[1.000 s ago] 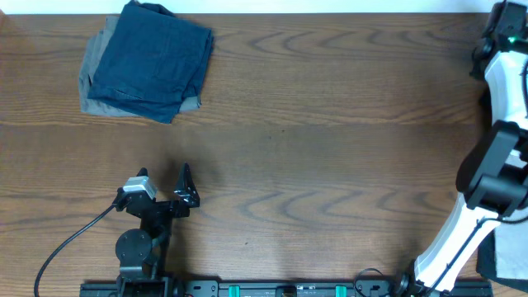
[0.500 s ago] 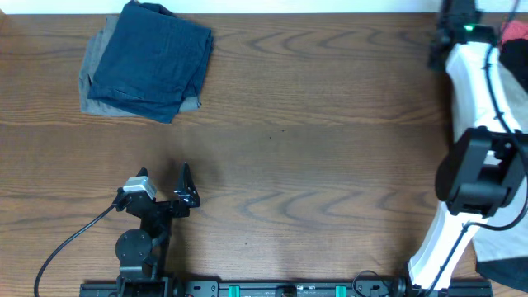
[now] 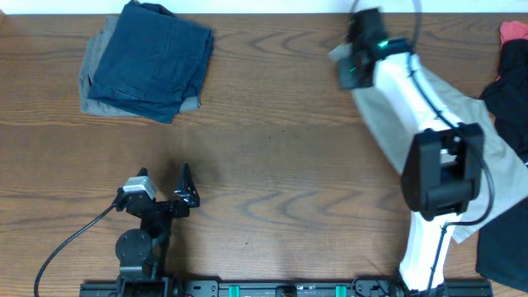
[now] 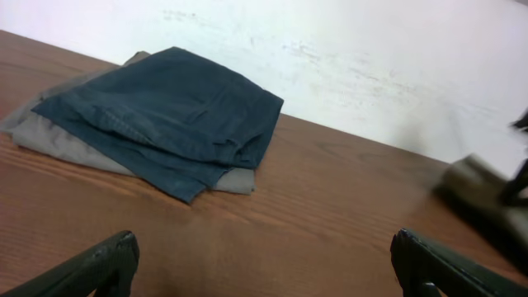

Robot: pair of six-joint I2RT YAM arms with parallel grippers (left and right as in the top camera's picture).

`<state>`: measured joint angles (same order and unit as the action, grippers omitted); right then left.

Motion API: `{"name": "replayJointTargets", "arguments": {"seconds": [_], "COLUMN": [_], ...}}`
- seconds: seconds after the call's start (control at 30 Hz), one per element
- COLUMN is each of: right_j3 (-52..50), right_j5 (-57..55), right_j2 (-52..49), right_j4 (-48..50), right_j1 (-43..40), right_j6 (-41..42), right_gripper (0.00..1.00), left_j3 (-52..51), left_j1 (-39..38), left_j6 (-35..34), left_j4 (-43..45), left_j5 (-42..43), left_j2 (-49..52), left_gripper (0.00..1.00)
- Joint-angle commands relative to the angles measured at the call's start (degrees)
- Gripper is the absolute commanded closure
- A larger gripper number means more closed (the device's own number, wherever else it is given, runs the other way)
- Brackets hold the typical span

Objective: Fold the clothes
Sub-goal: 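Drag the khaki pants leftward and lay them flat mid-table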

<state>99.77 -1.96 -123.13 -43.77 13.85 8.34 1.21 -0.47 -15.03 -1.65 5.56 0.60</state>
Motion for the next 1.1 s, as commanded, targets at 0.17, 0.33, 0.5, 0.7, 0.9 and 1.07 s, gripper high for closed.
{"name": "replayJointTargets", "arguments": {"seconds": [0.17, 0.33, 0.5, 0.7, 0.9, 1.07], "right_j3": [-8.00, -8.00, -7.96, -7.96, -7.96, -7.93], "right_j5": [20.31, 24.33, 30.32, 39.12, 41.64, 40.17], "right_j2": [1.16, 1.16, 1.27, 1.42, 1.42, 1.79], "right_j4": [6.03, 5.11, 1.49, -5.88, -12.83, -15.19], "right_j1": [13.38, 21.14, 26.93, 30.01, 30.47, 29.75], "right_j6": [0.11, 0.22, 0.44, -0.70, -4.83, -5.20], "right_gripper": [0.99, 0.99, 0.99, 0.98, 0.65, 0.66], "left_j3": [-0.98, -0.98, -0.98, -0.98, -0.98, -0.98], "left_j1": [0.20, 0.20, 0.20, 0.20, 0.20, 0.20], "left_j6": [0.33, 0.33, 0.33, 0.33, 0.33, 0.33], "left_j4": [-1.92, -1.92, -1.92, -1.92, -1.92, -1.92], "left_j5": [0.35, 0.35, 0.35, 0.35, 0.35, 0.35], "left_j2": [-0.31, -0.31, -0.31, -0.31, -0.31, -0.31], "left_gripper": [0.02, 0.02, 0.02, 0.02, 0.02, 0.02]}}
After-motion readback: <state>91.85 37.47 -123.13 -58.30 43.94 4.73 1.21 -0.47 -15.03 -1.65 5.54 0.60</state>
